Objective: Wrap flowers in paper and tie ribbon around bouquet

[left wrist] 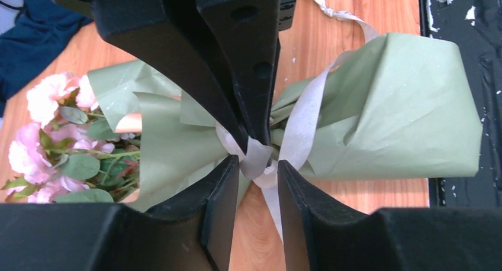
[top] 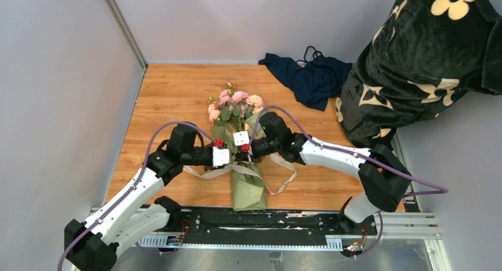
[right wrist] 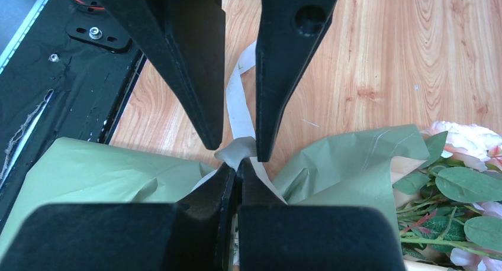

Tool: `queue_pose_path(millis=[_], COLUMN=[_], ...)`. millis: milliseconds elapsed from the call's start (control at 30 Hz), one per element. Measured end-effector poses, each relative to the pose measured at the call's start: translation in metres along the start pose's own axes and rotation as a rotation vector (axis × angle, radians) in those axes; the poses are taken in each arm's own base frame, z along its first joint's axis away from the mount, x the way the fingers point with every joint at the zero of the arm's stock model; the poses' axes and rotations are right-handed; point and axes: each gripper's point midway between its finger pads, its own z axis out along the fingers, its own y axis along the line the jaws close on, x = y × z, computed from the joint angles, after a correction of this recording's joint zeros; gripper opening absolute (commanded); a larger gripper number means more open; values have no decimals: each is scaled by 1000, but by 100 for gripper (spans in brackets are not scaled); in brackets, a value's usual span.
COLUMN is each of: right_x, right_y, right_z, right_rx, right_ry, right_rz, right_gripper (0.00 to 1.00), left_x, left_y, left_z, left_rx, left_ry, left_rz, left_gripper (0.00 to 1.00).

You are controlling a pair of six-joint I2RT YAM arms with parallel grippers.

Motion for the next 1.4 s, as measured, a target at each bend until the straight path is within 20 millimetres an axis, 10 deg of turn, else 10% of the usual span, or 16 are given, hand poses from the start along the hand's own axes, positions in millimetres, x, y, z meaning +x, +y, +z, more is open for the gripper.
queue_pose_path(millis=[300, 600, 900, 1133, 1400], right_x=[-3, 0, 2, 62, 83], right_y=[0, -1, -34, -25, -13], right_z=[1, -2, -47, -37, -34], right_rx=[-2, 13, 253, 419, 526], right_ry=[-4, 18, 74, 245, 263], right_rz=[-5, 11, 242, 603, 765], right_gripper=[0, 37, 32, 33, 35], left_x=[-4, 0, 25, 49, 64], left_y=[0, 3, 5, -3, -6], left_z=[-1, -3, -11, -9, -6], left_rx=[4, -16, -48, -26, 3], left_ry=[-5, 15, 126, 194, 236], left_rz=[-6, -9, 126, 146, 151], left_gripper=[1, 0, 0, 0, 0])
